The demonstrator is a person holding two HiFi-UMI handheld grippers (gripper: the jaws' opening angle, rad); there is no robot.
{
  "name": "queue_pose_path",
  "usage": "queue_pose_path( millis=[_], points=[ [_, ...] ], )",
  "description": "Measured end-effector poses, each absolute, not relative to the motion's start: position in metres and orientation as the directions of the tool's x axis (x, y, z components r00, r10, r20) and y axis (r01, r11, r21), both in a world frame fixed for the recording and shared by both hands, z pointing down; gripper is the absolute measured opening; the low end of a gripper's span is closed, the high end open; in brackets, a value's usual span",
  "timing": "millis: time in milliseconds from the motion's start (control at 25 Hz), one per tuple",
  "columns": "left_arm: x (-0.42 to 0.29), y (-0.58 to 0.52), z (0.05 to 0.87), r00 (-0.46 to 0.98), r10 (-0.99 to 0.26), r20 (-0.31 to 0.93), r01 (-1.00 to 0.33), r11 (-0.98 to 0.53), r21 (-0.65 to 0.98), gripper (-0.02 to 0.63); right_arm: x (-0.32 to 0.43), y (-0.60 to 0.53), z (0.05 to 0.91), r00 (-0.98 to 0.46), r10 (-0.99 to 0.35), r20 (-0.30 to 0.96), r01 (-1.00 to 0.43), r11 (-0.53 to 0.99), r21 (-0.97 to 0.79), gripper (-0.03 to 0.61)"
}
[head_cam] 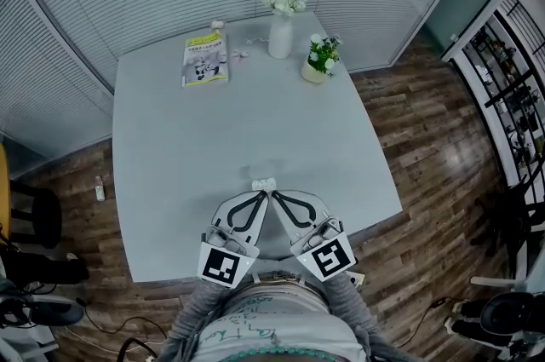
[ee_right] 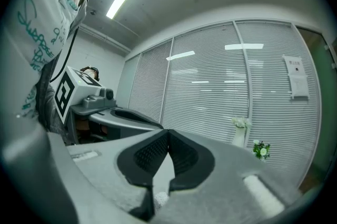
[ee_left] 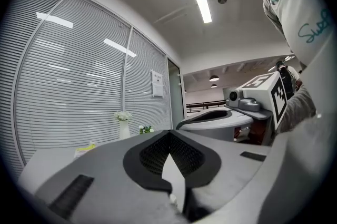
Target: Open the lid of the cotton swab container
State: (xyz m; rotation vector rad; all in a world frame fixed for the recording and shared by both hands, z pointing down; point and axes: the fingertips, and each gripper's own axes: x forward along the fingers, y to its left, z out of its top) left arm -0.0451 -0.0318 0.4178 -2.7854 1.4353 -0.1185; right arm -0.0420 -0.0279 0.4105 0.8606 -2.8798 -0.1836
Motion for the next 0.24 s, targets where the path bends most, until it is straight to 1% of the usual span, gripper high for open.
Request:
queue_pose_path(
  millis=[240],
  points=[
    [-0.0459, -0.0332, 0.4188, 0.571, -0.818, 0.069, -0.818, -0.574, -0.039, -0.002, -0.0426, -0.0293, 0.4105, -0.832, -0.548, 0.086, -0.534, 0.833, 0.145, 0.002]
  ],
)
